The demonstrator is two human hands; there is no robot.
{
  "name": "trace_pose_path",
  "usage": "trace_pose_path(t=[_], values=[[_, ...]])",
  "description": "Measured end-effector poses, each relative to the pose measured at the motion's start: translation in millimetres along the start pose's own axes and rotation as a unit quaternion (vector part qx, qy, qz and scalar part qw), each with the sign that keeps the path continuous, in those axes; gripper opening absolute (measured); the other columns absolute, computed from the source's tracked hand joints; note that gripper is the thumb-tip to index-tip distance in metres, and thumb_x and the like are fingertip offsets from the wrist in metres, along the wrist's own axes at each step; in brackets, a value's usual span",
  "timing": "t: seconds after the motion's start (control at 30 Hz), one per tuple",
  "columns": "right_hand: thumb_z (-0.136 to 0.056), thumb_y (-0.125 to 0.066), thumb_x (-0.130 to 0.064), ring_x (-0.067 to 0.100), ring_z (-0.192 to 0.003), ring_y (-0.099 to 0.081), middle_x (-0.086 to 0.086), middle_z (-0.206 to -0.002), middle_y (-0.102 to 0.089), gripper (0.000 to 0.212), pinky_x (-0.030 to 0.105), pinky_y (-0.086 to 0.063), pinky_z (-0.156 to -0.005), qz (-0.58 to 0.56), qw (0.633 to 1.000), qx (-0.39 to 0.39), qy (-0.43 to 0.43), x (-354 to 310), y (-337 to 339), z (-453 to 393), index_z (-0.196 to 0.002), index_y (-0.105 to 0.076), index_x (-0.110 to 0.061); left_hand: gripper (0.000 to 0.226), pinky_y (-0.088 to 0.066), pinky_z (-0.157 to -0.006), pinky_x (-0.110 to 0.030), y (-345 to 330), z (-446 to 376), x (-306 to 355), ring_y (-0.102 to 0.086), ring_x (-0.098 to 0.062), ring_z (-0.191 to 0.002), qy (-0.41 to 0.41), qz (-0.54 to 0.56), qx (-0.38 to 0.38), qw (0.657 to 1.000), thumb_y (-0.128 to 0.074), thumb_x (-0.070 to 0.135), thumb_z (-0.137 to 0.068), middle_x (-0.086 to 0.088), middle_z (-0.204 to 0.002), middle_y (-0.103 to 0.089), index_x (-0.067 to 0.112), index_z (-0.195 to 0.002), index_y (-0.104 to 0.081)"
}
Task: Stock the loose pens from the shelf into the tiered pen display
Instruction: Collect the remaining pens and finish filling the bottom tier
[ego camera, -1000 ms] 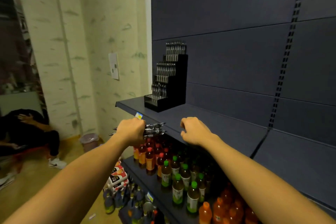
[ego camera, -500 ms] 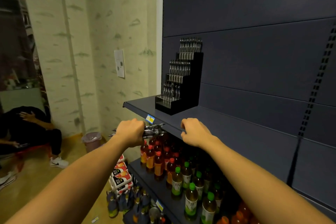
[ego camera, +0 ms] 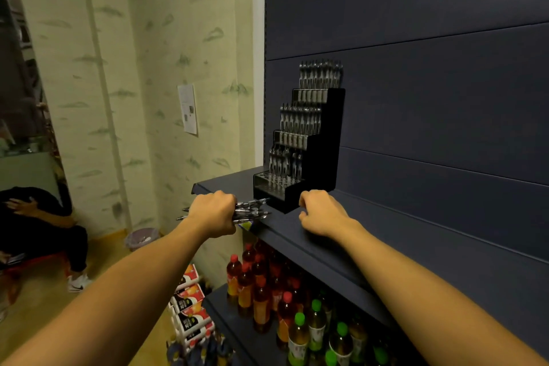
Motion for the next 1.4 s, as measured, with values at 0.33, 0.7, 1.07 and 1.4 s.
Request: trace_pose_path(t=[0.33, 0.7, 1.07, 1.4], values=[[-0.097, -0.057, -0.02, 0.029, -0.096, -0.059, 0.009, -0.115, -0.058, 0.02, 0.041, -0.054, -0.078, 0.002, 1.0, 0.001, -0.025, 10, -8, -54, -0.115, -0.058, -0.011, 0.027, -0.048, -0.058, -0.031, -22, -53, -23, -0.062, -0.022, -0.075, -0.009, 0.01, 0.009, 1.0, -0.069, 0.041, -0.078, 0.003, -0.082, -0.058, 0.025, -0.09, -0.052], [-0.093, -0.055, -0.015, 0.027, -0.086, -0.057, 0.008, -0.101, -0.055, 0.009, 0.039, -0.05, -0.067, 0.019, 0.996, 0.027, -0.086, -4, -7, -88, -0.101, -0.055, -0.01, 0.032, -0.046, -0.06, -0.032, -48, -97, -52, -0.063, -0.023, -0.082, -0.057, 0.036, 0.019, 0.998, -0.071, 0.039, -0.075, 0.0, -0.093, -0.064, 0.021, -0.098, -0.056], [-0.094, -0.058, -0.016, 0.03, -0.084, -0.057, 0.011, -0.1, -0.056, 0.011, 0.041, -0.049, -0.067, 0.042, 0.973, 0.051, -0.221, -11, -4, -90, -0.102, -0.055, -0.01, 0.03, -0.048, -0.065, -0.034, -59, -134, -77, -0.065, -0.028, -0.088, -0.17, 0.061, 0.053, 0.982, -0.069, 0.037, -0.076, -0.005, -0.1, -0.066, 0.02, -0.095, -0.053], [-0.09, -0.058, -0.014, 0.031, -0.084, -0.061, 0.012, -0.1, -0.06, 0.012, 0.045, -0.058, -0.073, 0.049, 0.957, 0.066, -0.279, -24, -7, -80, -0.101, -0.059, -0.009, 0.036, -0.054, -0.071, -0.037, -56, -151, -66, -0.064, -0.026, -0.088, -0.252, 0.068, 0.078, 0.962, -0.071, 0.041, -0.078, -0.004, -0.099, -0.064, 0.02, -0.104, -0.056]])
Point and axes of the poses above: each hand's wrist, its own z-axis away from the middle knuckle, its own y-axis out of the back of the hand, x = y × z, the point moved 10 cm from there along -z, towards the middle knuckle
